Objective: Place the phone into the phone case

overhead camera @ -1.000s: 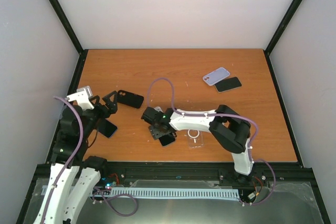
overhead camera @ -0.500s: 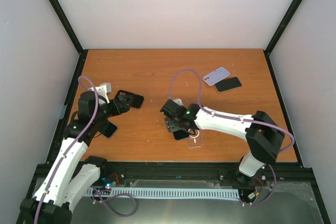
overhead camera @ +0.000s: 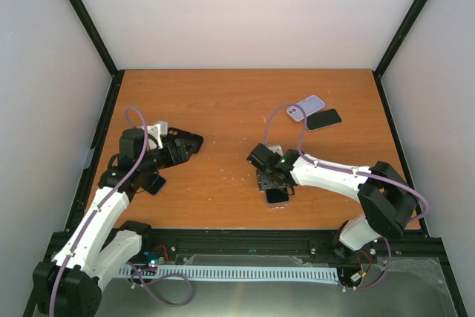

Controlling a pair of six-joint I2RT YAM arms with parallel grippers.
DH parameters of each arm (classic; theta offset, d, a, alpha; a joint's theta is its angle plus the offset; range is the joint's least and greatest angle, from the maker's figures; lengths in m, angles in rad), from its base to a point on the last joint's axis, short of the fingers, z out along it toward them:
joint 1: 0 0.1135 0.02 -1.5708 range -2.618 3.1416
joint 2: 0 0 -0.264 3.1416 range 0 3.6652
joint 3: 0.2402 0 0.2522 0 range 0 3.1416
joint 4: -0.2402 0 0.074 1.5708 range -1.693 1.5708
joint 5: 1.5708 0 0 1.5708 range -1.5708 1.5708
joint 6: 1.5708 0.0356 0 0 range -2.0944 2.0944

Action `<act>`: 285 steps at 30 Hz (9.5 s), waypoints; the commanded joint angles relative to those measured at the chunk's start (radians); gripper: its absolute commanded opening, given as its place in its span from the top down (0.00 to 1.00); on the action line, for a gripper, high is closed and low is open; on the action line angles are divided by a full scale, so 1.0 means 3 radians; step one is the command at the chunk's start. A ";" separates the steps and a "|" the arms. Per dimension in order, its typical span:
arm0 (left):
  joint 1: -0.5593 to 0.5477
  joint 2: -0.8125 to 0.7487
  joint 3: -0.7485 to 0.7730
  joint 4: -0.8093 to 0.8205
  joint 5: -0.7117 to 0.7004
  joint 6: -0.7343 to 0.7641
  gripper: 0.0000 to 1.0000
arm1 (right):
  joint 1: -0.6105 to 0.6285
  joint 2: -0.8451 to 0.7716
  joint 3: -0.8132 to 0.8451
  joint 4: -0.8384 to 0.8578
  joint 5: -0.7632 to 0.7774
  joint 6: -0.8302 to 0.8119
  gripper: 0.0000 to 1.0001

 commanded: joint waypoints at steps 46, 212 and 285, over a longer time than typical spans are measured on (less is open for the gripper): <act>0.0013 0.0189 -0.0043 0.0185 0.0164 -0.0053 0.06 | -0.0118 0.0065 -0.0127 0.0204 -0.0014 -0.0018 0.15; -0.1232 0.2411 -0.1074 0.2599 0.0684 -0.1087 0.79 | -0.0047 0.0029 -0.1387 0.4250 -0.2349 0.1355 0.36; -0.1235 0.2339 -0.0912 0.2146 0.0460 -0.0837 0.51 | -0.0105 0.0112 -0.1371 0.3975 -0.2330 0.1253 0.84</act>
